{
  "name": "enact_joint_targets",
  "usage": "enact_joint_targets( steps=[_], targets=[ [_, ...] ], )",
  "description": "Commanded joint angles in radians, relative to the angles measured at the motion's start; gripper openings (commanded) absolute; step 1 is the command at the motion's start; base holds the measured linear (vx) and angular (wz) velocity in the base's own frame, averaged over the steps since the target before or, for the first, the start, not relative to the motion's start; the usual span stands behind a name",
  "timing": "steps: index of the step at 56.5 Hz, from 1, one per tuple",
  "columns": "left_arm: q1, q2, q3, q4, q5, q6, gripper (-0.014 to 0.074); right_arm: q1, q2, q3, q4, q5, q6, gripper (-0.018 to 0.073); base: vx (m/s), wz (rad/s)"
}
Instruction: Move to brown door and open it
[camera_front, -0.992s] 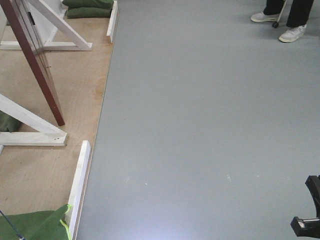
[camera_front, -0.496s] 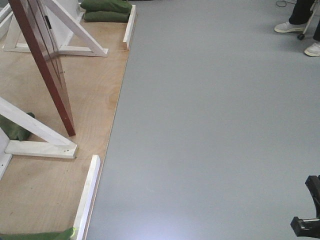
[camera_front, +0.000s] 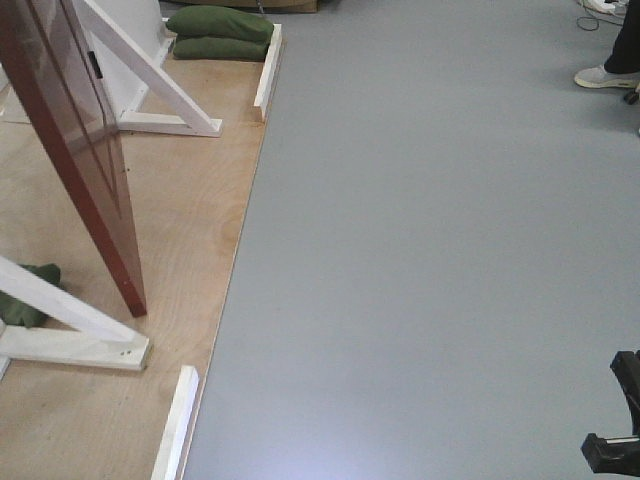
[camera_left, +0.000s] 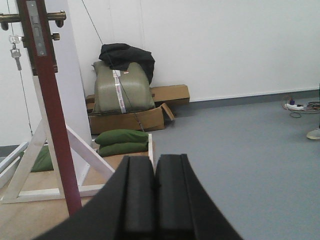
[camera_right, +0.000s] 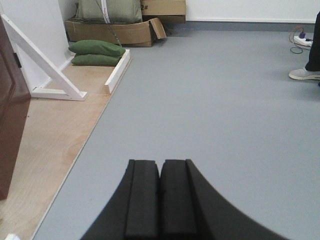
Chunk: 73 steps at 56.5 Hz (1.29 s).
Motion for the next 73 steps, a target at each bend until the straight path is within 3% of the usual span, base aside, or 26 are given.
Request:
enact_joint_targets(
  steps=[1, 73],
  targets=[
    [-0.001, -0.013, -0.019, -0.008, -0.077, -0.004, 0.0036, 0.0, -0.006, 0.004, -0.003, -0.077, -0.006, 0.0, 0.36, -0.02],
    [-0.001, -0.013, -0.019, -0.008, -0.077, -0.004, 0.0036, 0.0, -0.006, 0.004, -0.003, -0.077, -0.006, 0.0, 0.36, -0.05]
  ],
)
